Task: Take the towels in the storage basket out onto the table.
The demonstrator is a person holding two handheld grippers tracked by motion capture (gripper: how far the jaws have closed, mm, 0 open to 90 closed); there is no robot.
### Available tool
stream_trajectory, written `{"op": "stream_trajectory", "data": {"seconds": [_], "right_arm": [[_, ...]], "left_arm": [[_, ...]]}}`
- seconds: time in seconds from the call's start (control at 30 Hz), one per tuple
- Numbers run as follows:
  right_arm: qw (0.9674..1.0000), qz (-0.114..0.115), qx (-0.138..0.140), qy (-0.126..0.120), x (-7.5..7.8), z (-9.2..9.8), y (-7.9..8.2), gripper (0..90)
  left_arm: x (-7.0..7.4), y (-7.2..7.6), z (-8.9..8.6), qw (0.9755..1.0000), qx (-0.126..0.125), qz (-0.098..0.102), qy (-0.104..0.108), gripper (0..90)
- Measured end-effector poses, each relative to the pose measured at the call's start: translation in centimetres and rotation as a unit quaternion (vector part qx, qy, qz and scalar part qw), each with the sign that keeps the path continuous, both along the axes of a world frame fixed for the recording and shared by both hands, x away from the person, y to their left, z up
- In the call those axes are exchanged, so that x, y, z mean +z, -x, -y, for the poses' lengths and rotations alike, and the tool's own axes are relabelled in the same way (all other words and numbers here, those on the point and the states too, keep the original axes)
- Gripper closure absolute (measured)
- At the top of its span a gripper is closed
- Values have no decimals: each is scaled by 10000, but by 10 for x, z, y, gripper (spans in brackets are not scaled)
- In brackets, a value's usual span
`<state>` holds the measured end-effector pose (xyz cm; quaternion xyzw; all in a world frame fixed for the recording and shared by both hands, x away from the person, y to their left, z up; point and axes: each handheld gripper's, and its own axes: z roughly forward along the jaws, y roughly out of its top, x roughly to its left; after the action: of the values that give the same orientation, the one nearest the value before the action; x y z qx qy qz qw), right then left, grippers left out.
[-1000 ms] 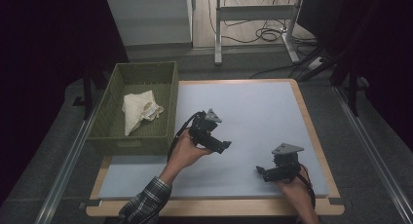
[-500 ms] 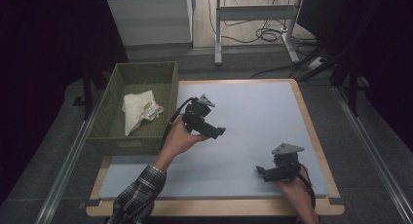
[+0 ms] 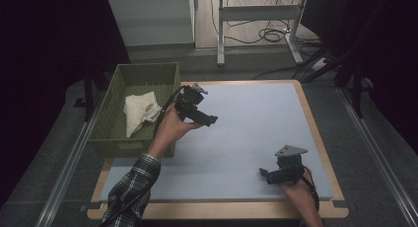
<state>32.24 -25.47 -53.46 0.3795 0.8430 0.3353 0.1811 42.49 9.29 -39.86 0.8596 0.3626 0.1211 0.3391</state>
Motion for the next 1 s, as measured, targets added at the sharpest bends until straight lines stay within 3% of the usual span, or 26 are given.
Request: {"op": "stream_trajectory", "data": {"seconds": [0.5,0.7,0.73,1.0], "right_arm": [[10000,-7,0,-3,0,0,0,0],[10000,-10,-2,-5,0,0,0,0],[10000,-9,-2,-4,0,0,0,0],[10000,-8,-1,-2,0,0,0,0]], "left_arm": [[6,-24,-51,9979,633,-57,-137,4],[8,-29,-78,9955,944,-39,-91,4],[8,-31,-90,9943,1062,-58,-15,4],[1,-38,-128,9882,1532,-73,-7,7]]}}
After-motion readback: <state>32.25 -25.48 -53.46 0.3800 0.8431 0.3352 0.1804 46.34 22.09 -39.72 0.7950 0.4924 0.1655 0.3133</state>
